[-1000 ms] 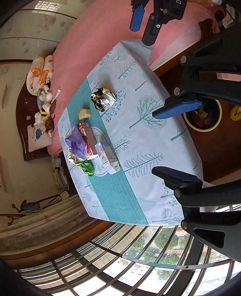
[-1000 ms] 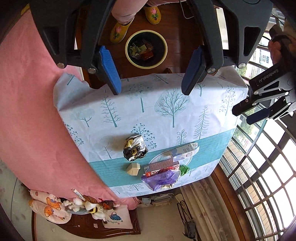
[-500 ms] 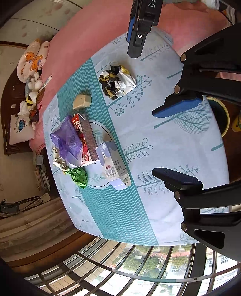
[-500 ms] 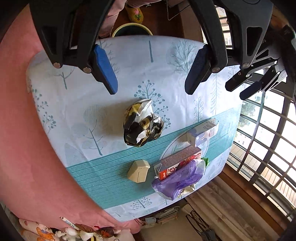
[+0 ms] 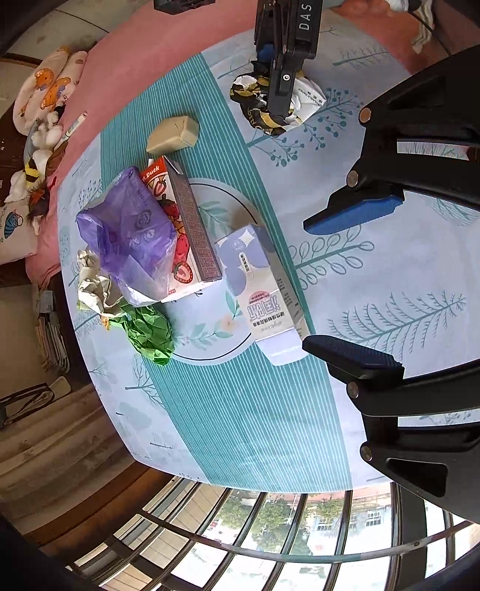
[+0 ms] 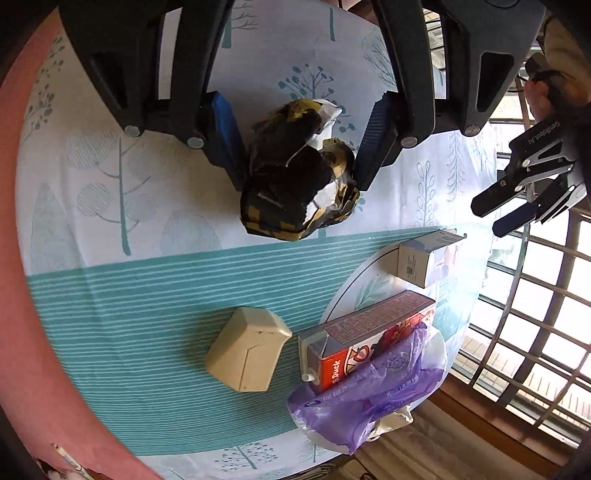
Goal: Collect trash
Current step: 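Grasp the black-and-gold crumpled wrapper with the right tool while the left tool grasps the milk carton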
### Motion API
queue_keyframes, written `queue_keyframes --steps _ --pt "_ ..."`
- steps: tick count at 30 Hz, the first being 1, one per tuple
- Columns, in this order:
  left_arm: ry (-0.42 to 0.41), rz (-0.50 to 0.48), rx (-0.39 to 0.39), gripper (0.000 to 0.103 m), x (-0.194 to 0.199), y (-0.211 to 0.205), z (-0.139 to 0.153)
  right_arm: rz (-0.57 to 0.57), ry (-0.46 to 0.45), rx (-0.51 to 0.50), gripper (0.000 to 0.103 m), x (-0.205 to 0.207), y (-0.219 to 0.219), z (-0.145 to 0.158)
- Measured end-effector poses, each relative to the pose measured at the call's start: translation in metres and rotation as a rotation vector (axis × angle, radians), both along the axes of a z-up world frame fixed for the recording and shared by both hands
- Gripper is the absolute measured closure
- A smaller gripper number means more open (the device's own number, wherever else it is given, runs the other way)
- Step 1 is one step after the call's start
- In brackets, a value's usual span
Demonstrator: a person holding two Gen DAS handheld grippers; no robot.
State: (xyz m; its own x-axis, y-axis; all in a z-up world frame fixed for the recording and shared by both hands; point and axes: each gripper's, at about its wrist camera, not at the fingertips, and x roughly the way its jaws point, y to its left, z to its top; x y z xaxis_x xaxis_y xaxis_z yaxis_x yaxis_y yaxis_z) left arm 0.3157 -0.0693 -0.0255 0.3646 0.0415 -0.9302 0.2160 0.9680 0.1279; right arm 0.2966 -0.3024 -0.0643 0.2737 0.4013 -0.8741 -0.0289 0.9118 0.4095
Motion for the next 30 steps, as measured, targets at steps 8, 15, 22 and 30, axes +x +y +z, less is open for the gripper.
queue_keyframes --steps 8,15,22,30 --pt "0.059 -0.064 0.057 0.046 0.038 0.018 -0.019 0.069 -0.019 0.014 0.049 0.025 0.011 -0.001" --pt "0.12 -0.154 0.055 0.045 0.063 0.006 -0.038 0.108 -0.021 0.013 0.049 0.039 0.015 -0.001" --pt "0.163 -0.188 0.075 0.044 0.084 0.001 -0.054 0.114 -0.032 0.02 0.049 0.038 0.019 -0.001" --pt "0.193 -0.196 0.057 0.044 0.102 -0.001 -0.063 0.107 -0.04 0.023 0.049 0.032 0.015 -0.001"
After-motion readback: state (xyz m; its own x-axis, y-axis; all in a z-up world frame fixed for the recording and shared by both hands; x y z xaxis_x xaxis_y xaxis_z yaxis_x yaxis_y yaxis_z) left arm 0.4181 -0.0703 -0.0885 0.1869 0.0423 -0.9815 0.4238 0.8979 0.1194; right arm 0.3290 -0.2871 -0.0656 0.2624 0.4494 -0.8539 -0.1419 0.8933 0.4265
